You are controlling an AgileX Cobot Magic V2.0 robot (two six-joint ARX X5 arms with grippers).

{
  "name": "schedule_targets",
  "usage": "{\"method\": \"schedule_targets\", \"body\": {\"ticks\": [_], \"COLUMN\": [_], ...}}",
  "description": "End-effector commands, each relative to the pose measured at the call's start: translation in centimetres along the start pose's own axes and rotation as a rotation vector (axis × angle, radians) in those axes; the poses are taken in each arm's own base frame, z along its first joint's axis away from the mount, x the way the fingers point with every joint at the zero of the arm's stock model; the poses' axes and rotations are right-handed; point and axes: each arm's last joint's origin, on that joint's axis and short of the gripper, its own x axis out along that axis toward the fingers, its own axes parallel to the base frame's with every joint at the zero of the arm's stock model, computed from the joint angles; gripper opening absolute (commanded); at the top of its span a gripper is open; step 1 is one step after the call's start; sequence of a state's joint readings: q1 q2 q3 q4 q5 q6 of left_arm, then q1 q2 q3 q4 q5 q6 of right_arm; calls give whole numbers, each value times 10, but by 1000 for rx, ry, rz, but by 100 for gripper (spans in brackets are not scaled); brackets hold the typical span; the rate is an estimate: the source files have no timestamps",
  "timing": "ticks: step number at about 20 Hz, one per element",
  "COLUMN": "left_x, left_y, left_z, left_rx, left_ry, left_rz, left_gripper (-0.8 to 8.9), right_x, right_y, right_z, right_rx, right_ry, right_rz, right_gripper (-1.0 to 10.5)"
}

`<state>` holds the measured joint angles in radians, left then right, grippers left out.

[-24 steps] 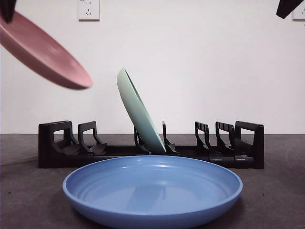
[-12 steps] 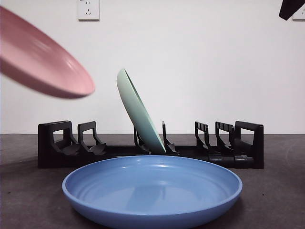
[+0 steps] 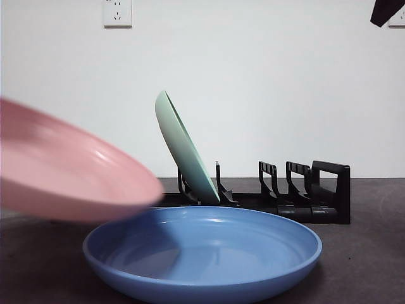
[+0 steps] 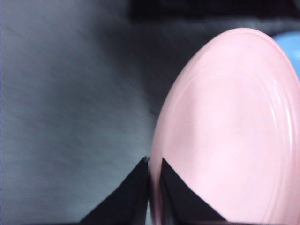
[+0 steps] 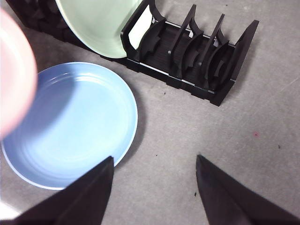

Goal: Place the plate

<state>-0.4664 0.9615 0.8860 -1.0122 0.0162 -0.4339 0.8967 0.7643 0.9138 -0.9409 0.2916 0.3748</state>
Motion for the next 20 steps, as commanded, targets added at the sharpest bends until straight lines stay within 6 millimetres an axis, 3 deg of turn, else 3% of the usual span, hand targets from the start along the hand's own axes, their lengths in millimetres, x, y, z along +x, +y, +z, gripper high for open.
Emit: {"method": "schedule_targets", "body": {"ticks": [1,6,14,20], "left_x": [12,34,90,118], "left_y": [-4,-9,-31,-51], "left_z": [-2,1,16,18], "left_rx": [-51,-93,-67,-54], "left_ry": [29,75,170,178], "left_rz": [-113,-252,-267,-298], "left_gripper": [15,15,15,16], "right_x": [-1,-1,-1,-1], "right_y": [2,2,2,2], "right_z": [1,1,1,1], "right_rx": [6,6,6,6], "right_ry": [-6,-6,-7,-6], "right_rz": [5,5,5,4], "right_gripper": [277,277,277,277]}}
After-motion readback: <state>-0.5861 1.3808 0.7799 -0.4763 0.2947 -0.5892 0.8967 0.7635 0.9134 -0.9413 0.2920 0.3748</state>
